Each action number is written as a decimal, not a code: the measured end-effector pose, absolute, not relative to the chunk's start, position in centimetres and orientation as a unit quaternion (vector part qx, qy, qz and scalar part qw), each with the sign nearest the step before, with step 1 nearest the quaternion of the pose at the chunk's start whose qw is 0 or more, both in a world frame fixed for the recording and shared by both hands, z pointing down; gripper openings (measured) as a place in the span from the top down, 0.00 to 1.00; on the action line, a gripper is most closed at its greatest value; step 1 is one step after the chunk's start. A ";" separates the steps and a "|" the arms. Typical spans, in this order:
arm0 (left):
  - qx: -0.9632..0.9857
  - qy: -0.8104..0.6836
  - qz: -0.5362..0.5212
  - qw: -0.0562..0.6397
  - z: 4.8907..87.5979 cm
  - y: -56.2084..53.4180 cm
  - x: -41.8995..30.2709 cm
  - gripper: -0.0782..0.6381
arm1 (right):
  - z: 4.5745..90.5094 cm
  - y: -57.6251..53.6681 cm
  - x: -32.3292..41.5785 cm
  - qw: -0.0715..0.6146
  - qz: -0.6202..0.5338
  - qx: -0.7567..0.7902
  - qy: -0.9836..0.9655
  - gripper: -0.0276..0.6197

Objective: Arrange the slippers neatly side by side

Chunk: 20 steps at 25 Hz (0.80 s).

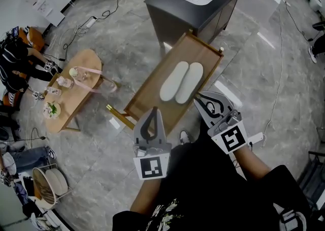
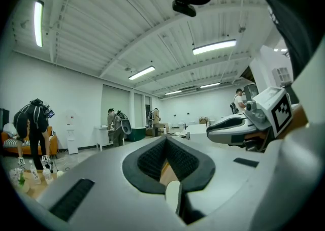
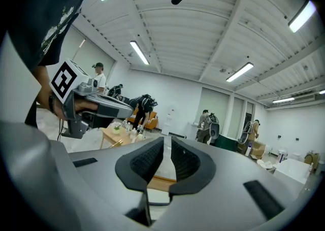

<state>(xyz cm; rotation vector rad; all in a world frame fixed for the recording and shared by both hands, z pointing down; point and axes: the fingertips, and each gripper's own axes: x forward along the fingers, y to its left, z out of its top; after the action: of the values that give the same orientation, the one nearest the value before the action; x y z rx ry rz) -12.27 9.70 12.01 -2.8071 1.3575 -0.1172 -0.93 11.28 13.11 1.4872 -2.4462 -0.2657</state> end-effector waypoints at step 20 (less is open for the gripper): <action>-0.824 0.538 -0.128 -0.125 22.3 4.0 -6.5 0.89 | 23.6 3.1 4.7 0.201 -0.035 0.356 -0.912 0.87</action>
<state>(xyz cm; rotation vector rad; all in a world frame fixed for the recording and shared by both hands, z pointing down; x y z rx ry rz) -6.54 4.03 22.27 -2.8161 1.8401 -0.4376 4.70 3.13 23.59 0.9935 -2.5478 -0.0973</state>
